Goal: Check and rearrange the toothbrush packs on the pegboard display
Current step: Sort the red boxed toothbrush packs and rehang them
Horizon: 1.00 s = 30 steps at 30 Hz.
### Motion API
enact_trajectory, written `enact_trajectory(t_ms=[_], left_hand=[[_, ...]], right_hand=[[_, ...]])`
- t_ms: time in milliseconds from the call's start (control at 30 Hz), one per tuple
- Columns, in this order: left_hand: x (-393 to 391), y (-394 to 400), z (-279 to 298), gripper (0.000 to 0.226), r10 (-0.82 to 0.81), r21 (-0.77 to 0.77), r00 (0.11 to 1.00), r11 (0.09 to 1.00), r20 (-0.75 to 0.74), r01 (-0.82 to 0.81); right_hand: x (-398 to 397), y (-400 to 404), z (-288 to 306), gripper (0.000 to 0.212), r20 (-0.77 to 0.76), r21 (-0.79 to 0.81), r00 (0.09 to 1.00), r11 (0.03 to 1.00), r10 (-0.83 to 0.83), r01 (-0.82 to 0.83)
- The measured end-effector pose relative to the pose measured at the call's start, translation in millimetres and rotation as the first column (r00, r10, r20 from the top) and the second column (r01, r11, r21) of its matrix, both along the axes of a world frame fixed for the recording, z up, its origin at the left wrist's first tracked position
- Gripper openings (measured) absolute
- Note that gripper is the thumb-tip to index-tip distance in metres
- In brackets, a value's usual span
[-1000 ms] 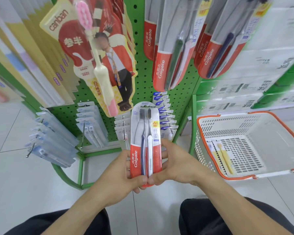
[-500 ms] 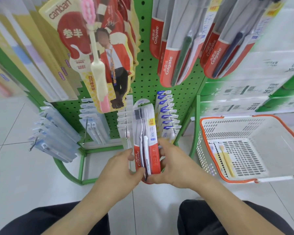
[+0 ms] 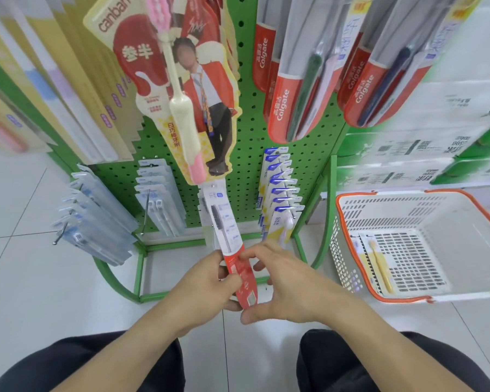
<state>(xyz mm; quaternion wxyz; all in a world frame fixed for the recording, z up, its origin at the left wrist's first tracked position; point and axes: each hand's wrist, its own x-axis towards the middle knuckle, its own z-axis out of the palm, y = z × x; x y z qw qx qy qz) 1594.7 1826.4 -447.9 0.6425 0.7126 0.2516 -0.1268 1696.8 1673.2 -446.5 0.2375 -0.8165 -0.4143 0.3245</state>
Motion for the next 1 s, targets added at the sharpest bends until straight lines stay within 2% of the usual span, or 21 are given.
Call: enact_trajectory(t_ms=[100, 267, 400, 567, 667, 800, 867, 933, 1000], left_hand=[[0, -1, 0, 0.046, -0.067, -0.096, 0.998, 0.993, -0.016, 0.065], [2, -6, 3, 0.052, -0.176, -0.125, 0.984, 0.977, -0.039, 0.17], [3, -5, 2, 0.053, -0.136, -0.137, 0.99, 0.982, -0.025, 0.132], [2, 1, 0, 0.044, -0.126, -0.163, 0.992, 0.979, -0.002, 0.124], [2, 0, 1, 0.043, -0.058, -0.22, 0.998, 0.974, 0.018, 0.061], [3, 0, 0, 0.041, 0.011, -0.234, 0.999, 0.972, 0.037, -0.002], [2, 3, -1, 0.048, -0.026, -0.243, 0.998, 0.969, 0.051, 0.038], [0, 4, 0, 0.064, -0.129, -0.251, 0.988, 0.957, 0.079, 0.145], [-1, 3, -1, 0.075, -0.183, -0.201, 0.978, 0.959, 0.098, 0.199]], right_hand=[[1, 1, 1, 0.081, 0.008, -0.049, 0.999, 0.998, -0.047, 0.048], [6, 2, -3, 0.095, -0.023, -0.112, 0.989, 0.984, -0.145, 0.141], [9, 0, -1, 0.105, -0.072, -0.106, 0.974, 0.973, -0.213, 0.205], [12, 0, 10, 0.131, -0.14, -0.031, 0.941, 0.951, -0.308, 0.307], [17, -5, 17, 0.129, -0.145, 0.039, 0.952, 0.96, -0.269, 0.277], [18, -9, 20, 0.142, -0.152, 0.051, 0.979, 0.988, -0.138, 0.147], [18, -10, 21, 0.145, -0.148, 0.052, 0.98, 0.988, -0.134, 0.143], [17, -10, 24, 0.146, -0.146, 0.053, 0.978, 0.985, -0.152, 0.161], [17, -11, 25, 0.142, -0.137, 0.064, 0.975, 0.981, -0.174, 0.184]])
